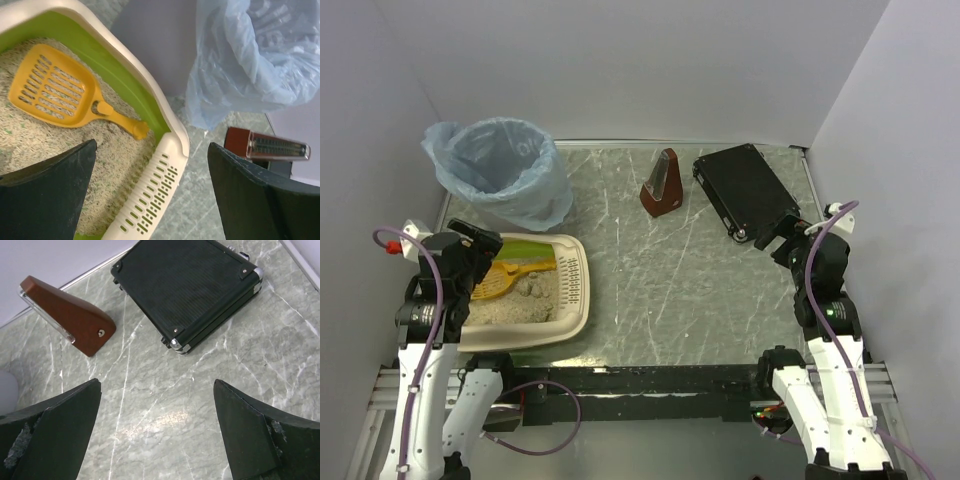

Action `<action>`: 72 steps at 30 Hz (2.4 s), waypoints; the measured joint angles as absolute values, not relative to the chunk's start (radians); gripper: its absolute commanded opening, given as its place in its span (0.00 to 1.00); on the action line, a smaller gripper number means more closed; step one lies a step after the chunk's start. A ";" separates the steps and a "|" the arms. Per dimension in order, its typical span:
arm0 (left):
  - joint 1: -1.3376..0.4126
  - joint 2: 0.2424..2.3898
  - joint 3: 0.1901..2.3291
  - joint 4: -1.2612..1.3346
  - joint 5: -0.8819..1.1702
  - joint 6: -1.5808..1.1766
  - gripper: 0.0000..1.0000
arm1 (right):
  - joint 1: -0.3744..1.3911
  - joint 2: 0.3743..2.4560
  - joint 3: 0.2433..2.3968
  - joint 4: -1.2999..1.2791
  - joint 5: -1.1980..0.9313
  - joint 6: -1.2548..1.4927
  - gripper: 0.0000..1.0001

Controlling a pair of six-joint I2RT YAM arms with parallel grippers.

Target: Clean the litter box

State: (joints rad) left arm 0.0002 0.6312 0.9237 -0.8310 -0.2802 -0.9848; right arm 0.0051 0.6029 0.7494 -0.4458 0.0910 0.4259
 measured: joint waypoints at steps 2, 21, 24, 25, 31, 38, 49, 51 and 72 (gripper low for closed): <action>0.000 0.628 0.918 -0.820 -0.253 -0.981 0.97 | 0.005 0.599 0.745 -0.434 0.088 0.427 1.00; -0.416 1.087 0.775 -0.544 -0.183 -0.954 0.97 | 0.005 0.531 0.665 -0.337 -0.017 0.379 1.00; -0.431 1.140 0.774 -0.530 -0.209 -0.932 0.97 | 0.005 0.528 0.665 -0.337 -0.019 0.373 1.00; -0.435 1.145 0.774 -0.520 -0.208 -0.922 0.97 | 0.005 0.529 0.665 -0.338 -0.021 0.373 1.00; -0.475 1.173 0.756 -0.395 -0.155 -0.830 0.98 | 0.005 0.529 0.665 -0.338 -0.025 0.373 1.00; -0.577 1.271 0.756 -0.369 -0.177 -0.741 0.92 | 0.005 0.529 0.665 -0.341 -0.025 0.373 1.00; -0.943 1.459 0.859 -0.320 -0.136 -0.681 0.89 | 0.005 0.554 0.665 -0.352 -0.042 0.373 1.00; -1.017 1.524 0.921 -0.321 -0.136 -0.665 0.89 | 0.005 0.561 0.665 -0.353 -0.054 0.373 1.00; -1.234 1.441 1.234 -0.445 -0.346 -0.656 0.97 | 0.050 0.624 0.674 -0.340 -0.254 0.302 1.00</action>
State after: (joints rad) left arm -1.2339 1.4406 1.2335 -0.4450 -0.3458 -0.6563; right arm 0.0498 0.6239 0.6739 -0.3405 -0.2539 0.3016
